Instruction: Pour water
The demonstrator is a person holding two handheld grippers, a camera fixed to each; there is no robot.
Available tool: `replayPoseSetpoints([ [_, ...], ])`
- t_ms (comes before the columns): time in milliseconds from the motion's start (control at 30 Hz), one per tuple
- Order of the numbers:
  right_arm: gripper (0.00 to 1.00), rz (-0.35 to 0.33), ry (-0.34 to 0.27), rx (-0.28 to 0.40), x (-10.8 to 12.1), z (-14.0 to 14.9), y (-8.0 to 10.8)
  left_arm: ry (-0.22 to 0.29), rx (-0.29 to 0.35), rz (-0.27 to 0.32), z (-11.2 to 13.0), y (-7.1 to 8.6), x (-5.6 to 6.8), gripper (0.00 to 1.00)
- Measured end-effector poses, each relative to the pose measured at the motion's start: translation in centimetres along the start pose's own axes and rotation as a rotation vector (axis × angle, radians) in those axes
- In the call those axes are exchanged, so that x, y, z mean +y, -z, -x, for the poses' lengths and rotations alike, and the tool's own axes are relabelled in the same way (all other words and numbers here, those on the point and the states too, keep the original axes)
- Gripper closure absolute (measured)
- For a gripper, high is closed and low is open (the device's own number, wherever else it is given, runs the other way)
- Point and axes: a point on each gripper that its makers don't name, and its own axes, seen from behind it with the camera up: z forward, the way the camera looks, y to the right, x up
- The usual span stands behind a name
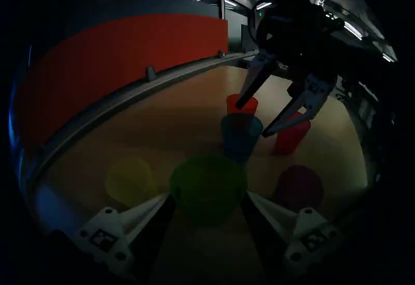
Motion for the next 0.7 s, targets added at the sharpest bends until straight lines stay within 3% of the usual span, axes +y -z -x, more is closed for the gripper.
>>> replayPoseSetpoints([
  [700,0.01,-0.012,-0.005,-0.06,0.0,0.5,-1.8,0.009,0.011,0.002,0.3,0.6,-0.4,0.13],
])
